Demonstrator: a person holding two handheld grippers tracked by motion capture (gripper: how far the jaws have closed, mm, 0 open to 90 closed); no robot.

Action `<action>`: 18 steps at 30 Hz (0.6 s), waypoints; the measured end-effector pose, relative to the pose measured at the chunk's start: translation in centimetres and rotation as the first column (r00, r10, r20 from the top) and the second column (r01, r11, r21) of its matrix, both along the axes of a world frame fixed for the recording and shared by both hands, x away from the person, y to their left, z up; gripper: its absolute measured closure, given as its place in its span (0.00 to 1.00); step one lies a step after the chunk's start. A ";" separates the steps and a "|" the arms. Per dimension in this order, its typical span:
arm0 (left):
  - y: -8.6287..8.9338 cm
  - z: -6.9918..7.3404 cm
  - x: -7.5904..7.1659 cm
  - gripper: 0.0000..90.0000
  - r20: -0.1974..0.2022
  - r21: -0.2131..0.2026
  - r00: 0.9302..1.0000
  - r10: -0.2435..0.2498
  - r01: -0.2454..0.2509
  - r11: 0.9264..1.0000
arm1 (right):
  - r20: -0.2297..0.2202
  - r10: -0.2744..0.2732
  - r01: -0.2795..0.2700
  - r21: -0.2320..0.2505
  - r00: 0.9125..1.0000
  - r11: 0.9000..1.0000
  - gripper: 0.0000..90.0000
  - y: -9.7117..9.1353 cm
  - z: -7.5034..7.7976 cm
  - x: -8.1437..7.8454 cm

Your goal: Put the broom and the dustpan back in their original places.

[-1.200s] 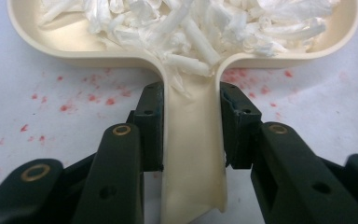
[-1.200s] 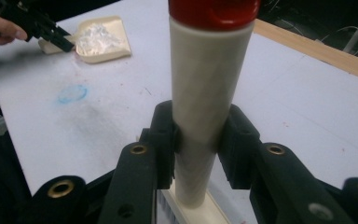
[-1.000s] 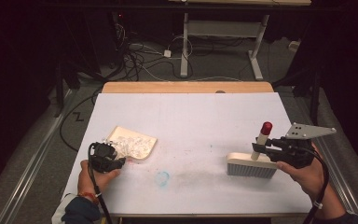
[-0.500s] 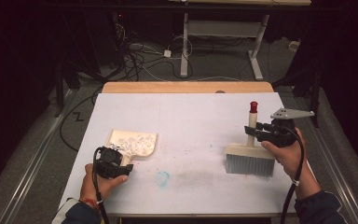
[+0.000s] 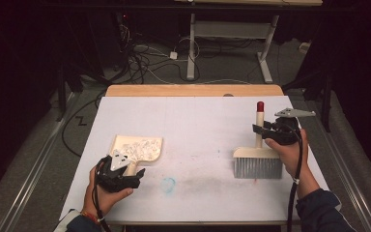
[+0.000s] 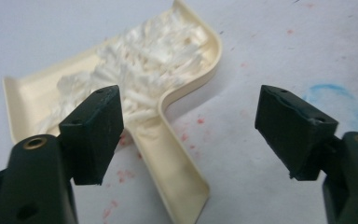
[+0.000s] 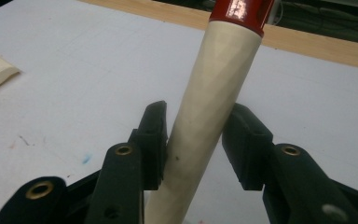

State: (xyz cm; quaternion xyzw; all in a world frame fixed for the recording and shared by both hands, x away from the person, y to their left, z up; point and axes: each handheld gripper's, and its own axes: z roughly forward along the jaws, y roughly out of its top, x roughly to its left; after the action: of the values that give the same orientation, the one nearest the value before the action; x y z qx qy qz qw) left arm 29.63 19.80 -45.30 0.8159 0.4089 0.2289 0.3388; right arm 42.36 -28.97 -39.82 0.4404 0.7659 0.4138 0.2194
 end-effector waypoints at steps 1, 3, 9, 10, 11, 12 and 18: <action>-0.1 -0.1 -0.2 0.23 0.008 0.005 1.000 -0.013 0.013 1.000 | 0.009 -0.007 0.007 -0.008 1.000 1.000 0.68 0.2 0.0 0.1; -0.3 -0.5 -0.4 0.23 0.016 0.008 0.999 -0.037 0.037 0.999 | 0.021 -0.018 0.018 -0.025 1.000 1.000 0.67 0.5 0.0 0.4; -0.7 -0.9 -0.9 0.22 0.031 0.067 0.997 -0.067 0.065 0.996 | 0.086 -0.088 0.090 -0.022 0.992 0.996 0.62 0.7 0.5 0.9; -0.8 -0.8 -0.9 0.22 0.034 0.076 0.997 -0.065 0.062 0.995 | 0.094 -0.088 0.090 -0.011 0.992 0.996 0.60 0.7 0.6 0.8; -0.7 -0.8 -0.9 0.22 0.036 0.072 0.997 -0.069 0.066 0.995 | 0.113 -0.088 0.088 0.007 0.990 0.996 0.58 0.6 0.8 0.7; -0.7 -0.7 -0.9 0.22 0.041 0.065 0.997 -0.070 0.067 0.996 | 0.132 -0.076 0.075 0.014 0.988 0.997 0.59 0.6 0.9 0.5; -0.5 -0.5 -0.9 0.22 0.068 0.050 0.996 -0.066 0.062 0.997 | 0.204 -0.048 0.045 0.017 0.978 0.999 0.52 0.7 1.8 -0.6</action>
State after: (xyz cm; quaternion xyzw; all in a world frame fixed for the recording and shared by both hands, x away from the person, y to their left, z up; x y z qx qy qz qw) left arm 28.68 19.32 -45.85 0.8278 0.3649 0.2560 0.3406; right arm 41.72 -28.23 -37.98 0.4148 0.7263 0.4561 0.3038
